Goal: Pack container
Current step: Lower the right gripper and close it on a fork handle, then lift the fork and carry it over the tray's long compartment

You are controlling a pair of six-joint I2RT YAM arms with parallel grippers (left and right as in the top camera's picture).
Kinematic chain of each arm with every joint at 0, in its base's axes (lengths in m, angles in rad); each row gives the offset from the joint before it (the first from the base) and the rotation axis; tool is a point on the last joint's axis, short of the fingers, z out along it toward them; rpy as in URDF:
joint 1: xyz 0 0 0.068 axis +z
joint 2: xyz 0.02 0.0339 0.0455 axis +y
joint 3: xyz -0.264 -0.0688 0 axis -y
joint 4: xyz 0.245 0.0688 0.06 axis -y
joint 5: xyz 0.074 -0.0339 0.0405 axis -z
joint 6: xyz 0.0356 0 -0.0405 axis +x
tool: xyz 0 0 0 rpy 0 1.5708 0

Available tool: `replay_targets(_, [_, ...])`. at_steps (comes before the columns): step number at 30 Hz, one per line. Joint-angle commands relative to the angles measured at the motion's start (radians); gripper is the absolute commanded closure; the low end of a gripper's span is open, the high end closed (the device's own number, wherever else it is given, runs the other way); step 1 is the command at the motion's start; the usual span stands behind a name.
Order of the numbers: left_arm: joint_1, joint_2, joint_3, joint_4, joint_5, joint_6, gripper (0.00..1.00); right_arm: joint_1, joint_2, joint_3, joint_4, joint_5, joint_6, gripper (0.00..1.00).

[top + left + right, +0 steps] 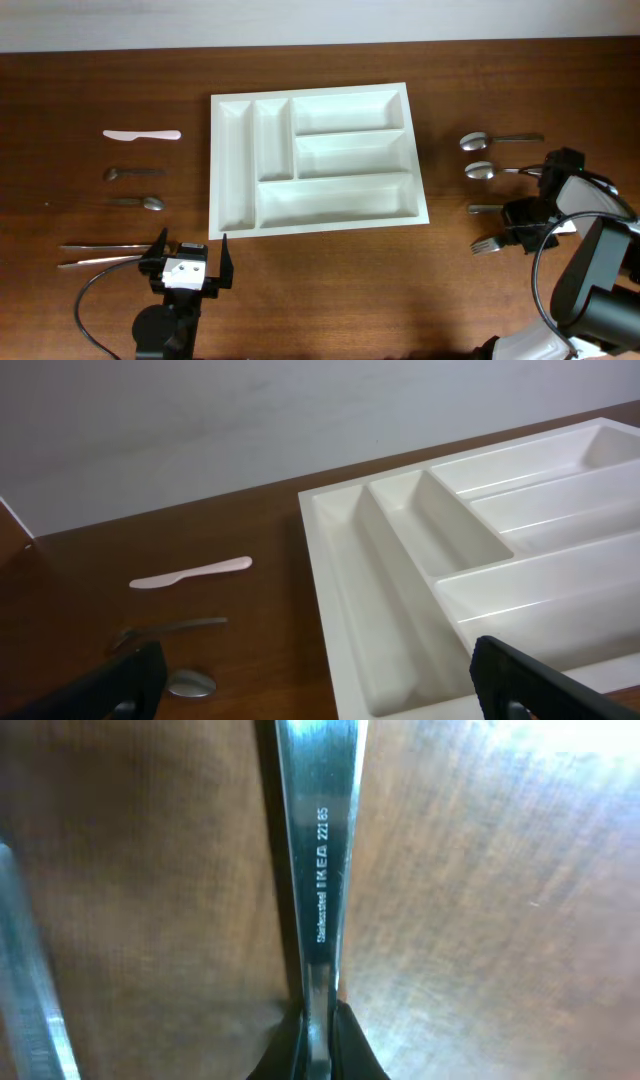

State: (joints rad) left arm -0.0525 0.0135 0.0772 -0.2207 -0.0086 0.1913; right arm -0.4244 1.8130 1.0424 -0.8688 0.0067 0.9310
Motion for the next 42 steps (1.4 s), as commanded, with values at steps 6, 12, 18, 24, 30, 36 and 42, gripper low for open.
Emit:
replay_targets(6, [0.001, -0.008, -0.010, 0.001, -0.007, 0.013, 0.01, 0.006, 0.032, 0.248, -0.218, 0.103, -0.069, 0.96])
replay_targets(12, [0.001, -0.008, -0.010, 0.001, -0.007, 0.013, 0.01, 0.013, 0.032, 0.452, -0.293, 0.097, -0.329, 0.96])
replay_targets(18, [0.001, -0.008, -0.010, 0.001, -0.007, 0.013, 0.01, 0.085, 0.032, 0.594, -0.352, 0.012, -0.507, 0.96])
replay_targets(24, [0.001, -0.008, -0.010, 0.001, -0.007, 0.013, 0.01, 0.227, 0.032, 0.623, -0.314, -0.094, -0.608, 0.96])
replay_targets(30, [0.001, -0.008, -0.010, 0.001, -0.007, 0.013, 0.01, 0.411, 0.033, 0.623, -0.279, -0.105, -0.799, 0.96])
replay_targets(36, [0.001, -0.008, -0.010, 0.001, -0.007, 0.013, 0.01, 0.581, 0.033, 0.623, -0.253, -0.105, -0.924, 0.96])
replay_targets(42, [0.001, -0.008, -0.010, 0.001, -0.007, 0.013, 0.01, 0.682, 0.033, 0.623, -0.227, -0.105, -0.942, 0.96])
